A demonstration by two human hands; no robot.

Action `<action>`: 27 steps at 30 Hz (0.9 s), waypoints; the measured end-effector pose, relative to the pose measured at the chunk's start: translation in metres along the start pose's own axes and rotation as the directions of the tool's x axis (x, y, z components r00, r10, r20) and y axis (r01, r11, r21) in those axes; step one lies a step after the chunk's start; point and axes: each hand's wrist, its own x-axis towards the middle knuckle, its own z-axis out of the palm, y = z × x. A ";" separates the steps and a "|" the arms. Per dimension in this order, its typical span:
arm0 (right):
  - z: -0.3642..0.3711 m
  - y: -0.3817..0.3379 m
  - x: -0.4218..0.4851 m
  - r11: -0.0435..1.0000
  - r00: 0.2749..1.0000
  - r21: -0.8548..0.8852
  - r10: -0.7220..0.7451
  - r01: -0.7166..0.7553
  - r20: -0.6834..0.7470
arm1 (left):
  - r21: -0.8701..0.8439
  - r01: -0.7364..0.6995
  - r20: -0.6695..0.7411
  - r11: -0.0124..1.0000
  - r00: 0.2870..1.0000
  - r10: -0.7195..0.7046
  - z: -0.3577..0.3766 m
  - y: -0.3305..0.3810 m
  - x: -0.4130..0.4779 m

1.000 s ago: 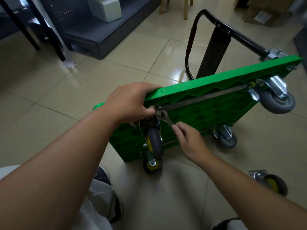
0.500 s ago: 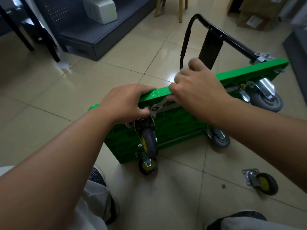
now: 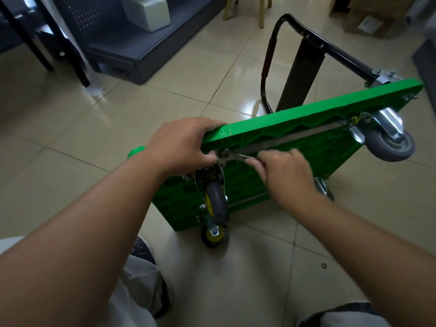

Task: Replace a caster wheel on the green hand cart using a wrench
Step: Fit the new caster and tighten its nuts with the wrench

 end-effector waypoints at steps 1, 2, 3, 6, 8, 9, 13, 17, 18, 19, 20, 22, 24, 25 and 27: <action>0.013 -0.004 -0.005 0.983 0.994 0.155 0.093 -0.100 0.050 | 0.002 -0.001 -0.003 1.000 1.000 0.001 0.000 -0.001 0.000; 0.025 -0.009 -0.008 0.930 0.978 0.310 0.169 -0.199 0.121 | 0.004 -0.003 -0.005 1.000 1.000 0.003 0.001 -0.001 0.001; 0.036 -0.017 -0.012 0.840 0.955 0.460 0.217 -0.287 0.201 | 0.004 -0.005 -0.007 1.000 1.000 0.005 0.001 -0.002 0.002; 0.057 -0.047 -0.023 0.467 0.875 0.740 0.258 -0.484 0.409 | 0.009 -0.006 -0.013 1.000 1.000 0.007 0.001 -0.002 0.002; 0.061 -0.060 -0.029 0.321 0.857 0.796 0.242 -0.514 0.456 | 0.011 -0.011 -0.018 1.000 1.000 0.012 0.001 -0.001 0.001; 0.061 -0.060 -0.030 0.300 0.858 0.806 0.230 -0.511 0.459 | 0.008 -0.015 -0.019 1.000 1.000 0.015 0.001 -0.001 0.001; 0.050 -0.026 -0.037 0.483 0.901 0.761 0.209 -0.432 0.379 | -0.015 -0.020 -0.012 1.000 1.000 0.020 0.001 -0.002 0.000; 0.004 0.014 -0.037 0.911 0.959 0.350 0.134 -0.219 0.251 | -0.010 -0.004 -0.011 1.000 1.000 0.004 0.002 -0.002 0.000; -0.013 0.017 -0.029 0.970 0.976 0.213 0.076 -0.120 0.205 | -0.005 0.001 -0.010 1.000 1.000 -0.001 0.002 -0.001 0.000; -0.031 0.017 -0.019 0.996 0.992 0.090 -0.020 0.009 0.122 | -0.001 0.008 -0.011 1.000 1.000 -0.008 0.002 -0.001 -0.001; -0.047 0.015 -0.007 0.990 0.990 -0.022 -0.135 0.136 0.041 | 0.002 0.016 -0.010 1.000 1.000 -0.016 0.001 -0.001 -0.002; -0.073 0.009 0.018 0.923 0.943 -0.214 -0.332 0.320 -0.022 | 0.006 0.022 -0.003 1.000 1.000 -0.022 0.000 -0.001 -0.004; -0.086 0.003 0.037 0.851 0.898 -0.318 -0.439 0.417 0.003 | 0.022 0.006 0.011 1.000 1.000 -0.006 -0.001 -0.002 -0.004; -0.088 0.000 0.043 0.823 0.880 -0.352 -0.475 0.446 0.004 | 0.033 -0.002 0.015 0.999 1.000 0.002 -0.001 -0.003 -0.004; -0.090 -0.005 0.049 0.777 0.841 -0.399 -0.540 0.487 -0.025 | 0.050 -0.005 0.013 0.999 1.000 0.004 0.000 -0.004 -0.004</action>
